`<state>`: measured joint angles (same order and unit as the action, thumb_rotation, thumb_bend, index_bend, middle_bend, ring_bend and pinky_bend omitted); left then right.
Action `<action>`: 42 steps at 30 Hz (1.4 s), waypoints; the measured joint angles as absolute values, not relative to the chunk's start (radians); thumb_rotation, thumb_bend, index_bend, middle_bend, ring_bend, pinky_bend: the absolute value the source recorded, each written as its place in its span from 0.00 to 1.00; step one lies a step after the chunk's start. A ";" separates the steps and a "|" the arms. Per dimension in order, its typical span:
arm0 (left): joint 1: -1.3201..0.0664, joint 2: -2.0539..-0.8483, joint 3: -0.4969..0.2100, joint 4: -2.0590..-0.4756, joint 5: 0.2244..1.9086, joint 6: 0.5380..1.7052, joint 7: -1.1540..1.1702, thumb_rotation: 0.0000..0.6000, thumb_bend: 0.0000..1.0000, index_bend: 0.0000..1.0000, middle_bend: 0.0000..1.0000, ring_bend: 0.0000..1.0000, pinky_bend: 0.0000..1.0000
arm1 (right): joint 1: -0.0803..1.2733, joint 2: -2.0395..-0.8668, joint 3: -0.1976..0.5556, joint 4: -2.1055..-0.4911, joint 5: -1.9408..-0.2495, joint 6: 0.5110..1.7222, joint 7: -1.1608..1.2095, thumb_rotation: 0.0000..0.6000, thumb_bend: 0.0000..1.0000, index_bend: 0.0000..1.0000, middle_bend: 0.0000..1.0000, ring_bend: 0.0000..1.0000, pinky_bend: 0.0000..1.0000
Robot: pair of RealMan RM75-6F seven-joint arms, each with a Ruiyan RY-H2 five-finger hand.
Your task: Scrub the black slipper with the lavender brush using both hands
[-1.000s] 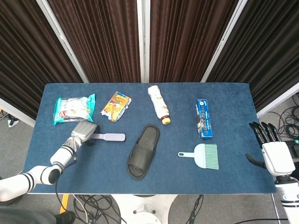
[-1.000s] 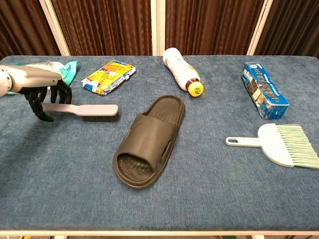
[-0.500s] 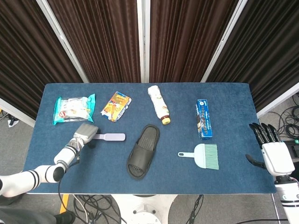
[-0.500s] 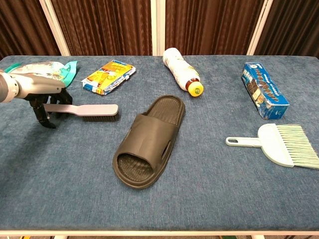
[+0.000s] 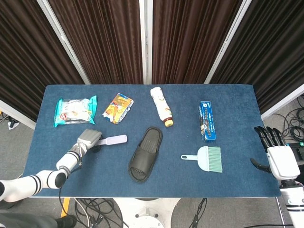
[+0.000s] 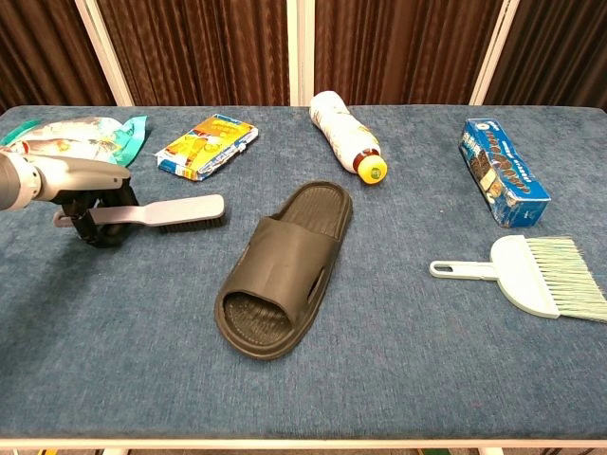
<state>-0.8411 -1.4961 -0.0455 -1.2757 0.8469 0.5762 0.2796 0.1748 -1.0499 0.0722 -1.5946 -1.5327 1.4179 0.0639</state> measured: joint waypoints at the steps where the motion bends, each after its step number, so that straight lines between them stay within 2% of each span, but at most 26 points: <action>1: -0.837 -1.498 -0.050 -1.276 0.852 0.578 0.263 1.00 0.55 0.90 0.87 0.77 0.90 | 0.175 -1.050 0.072 -1.595 -1.532 1.418 0.064 1.00 0.11 0.01 0.07 0.00 0.00; 3: -0.822 -1.504 -0.067 -1.273 0.867 0.592 0.216 1.00 0.57 0.96 0.95 0.85 0.98 | 0.175 -1.050 0.073 -1.597 -1.532 1.418 0.062 1.00 0.11 0.01 0.07 0.00 0.00; 5: -0.801 -1.513 -0.088 -1.270 0.893 0.621 0.156 1.00 0.57 0.99 0.99 0.89 1.00 | 0.176 -1.049 0.072 -1.600 -1.534 1.416 0.060 1.00 0.11 0.01 0.07 0.00 0.00; 9: -0.757 -1.522 -0.127 -1.267 0.967 0.669 -0.003 1.00 0.57 1.00 1.00 0.97 1.00 | 0.182 -1.049 0.070 -1.605 -1.541 1.407 0.053 1.00 0.11 0.01 0.08 0.00 0.00; 13: -0.707 -1.524 -0.154 -1.264 1.087 0.737 -0.223 1.00 0.57 1.00 1.00 1.00 1.00 | 0.202 -1.048 0.065 -1.615 -1.554 1.375 0.044 1.00 0.11 0.01 0.08 0.00 0.00; 16: -0.664 -1.529 -0.158 -1.252 1.227 0.838 -0.408 1.00 0.57 1.00 1.00 1.00 1.00 | 0.235 -1.046 0.060 -1.632 -1.573 1.322 0.042 1.00 0.11 0.01 0.09 0.00 0.00; 21: -0.597 -1.548 -0.139 -1.208 1.472 1.097 -0.615 1.00 0.57 1.00 1.00 1.00 1.00 | 0.349 -1.051 0.072 -1.672 -1.609 1.189 0.020 1.00 0.11 0.01 0.09 0.00 0.00; 26: -0.545 -1.578 -0.078 -1.122 1.665 1.331 -0.651 1.00 0.57 1.00 1.00 1.00 1.00 | 0.499 -1.077 0.115 -1.707 -1.600 1.000 -0.035 1.00 0.12 0.01 0.06 0.00 0.00; 29: -0.526 -1.598 -0.033 -1.069 1.738 1.401 -0.607 1.00 0.57 1.00 1.00 1.00 1.00 | 0.602 -1.109 0.147 -1.715 -1.563 0.862 -0.084 1.00 0.12 0.00 0.05 0.00 0.00; 36: -0.502 -1.650 0.044 -0.991 1.815 1.469 -0.516 1.00 0.57 1.00 1.00 1.00 1.00 | 0.879 -1.252 0.201 -1.656 -1.378 0.546 -0.274 1.00 0.08 0.00 0.01 0.00 0.00; 42: -0.506 -1.713 0.060 -0.909 1.833 1.482 -0.477 1.00 0.57 1.00 1.00 1.00 1.00 | 1.066 -1.411 0.190 -1.495 -1.184 0.449 -0.466 1.00 0.07 0.00 0.00 0.00 0.00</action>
<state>-0.5055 -1.7133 0.0601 -0.9091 1.8329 1.4815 -0.4773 1.0661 -1.4105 0.1897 -1.4950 -1.1844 0.4490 -0.4659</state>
